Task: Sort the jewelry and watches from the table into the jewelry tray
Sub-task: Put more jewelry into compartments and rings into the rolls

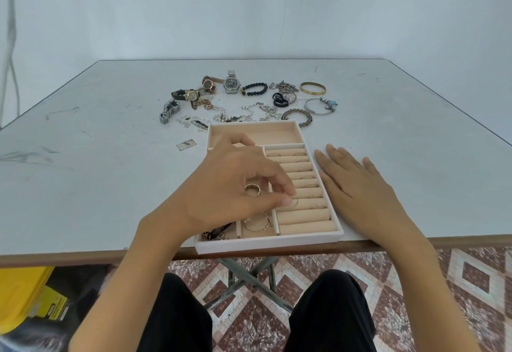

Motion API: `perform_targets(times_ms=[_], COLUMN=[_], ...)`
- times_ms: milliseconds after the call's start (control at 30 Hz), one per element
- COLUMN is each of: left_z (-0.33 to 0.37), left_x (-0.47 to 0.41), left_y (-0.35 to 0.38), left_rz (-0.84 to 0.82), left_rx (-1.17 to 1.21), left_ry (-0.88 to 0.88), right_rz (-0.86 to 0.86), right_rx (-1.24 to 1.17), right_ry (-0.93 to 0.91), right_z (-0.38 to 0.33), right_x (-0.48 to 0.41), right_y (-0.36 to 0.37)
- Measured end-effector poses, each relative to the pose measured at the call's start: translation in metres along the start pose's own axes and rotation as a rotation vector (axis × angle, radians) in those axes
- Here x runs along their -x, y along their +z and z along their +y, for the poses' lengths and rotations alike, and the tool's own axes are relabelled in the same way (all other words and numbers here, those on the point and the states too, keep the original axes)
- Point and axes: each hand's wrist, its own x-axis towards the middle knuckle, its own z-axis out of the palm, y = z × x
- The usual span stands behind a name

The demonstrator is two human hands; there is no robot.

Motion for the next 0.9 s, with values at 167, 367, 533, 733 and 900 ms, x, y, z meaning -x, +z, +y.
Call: perform_targets(times_ms=[167,367,533,733,900], left_z=[0.003,0.01,0.012,0.01,0.009], left_x=[0.0,-0.003,-0.005,0.002,0.007], left_y=[-0.001,-0.004,-0.006,-0.004,-0.003], left_rz=[-0.024,-0.099,-0.163,-0.093,-0.061], left_rx=[-0.123,-0.289,-0.324,-0.28,-0.294], left_ry=[0.04,0.101,0.094,0.113,0.162], right_rz=[0.015,0.017,0.02,0.016,0.021], right_rx=[-0.025,-0.036,-0.037,-0.033,-0.054], right_ry=[-0.005,-0.006,-0.004,-0.007,-0.002], right_z=[0.0,0.0,-0.001,0.0,-0.001], right_x=[0.0,0.0,0.0,0.001,0.002], right_y=[0.0,-0.001,-0.001,-0.001,-0.002])
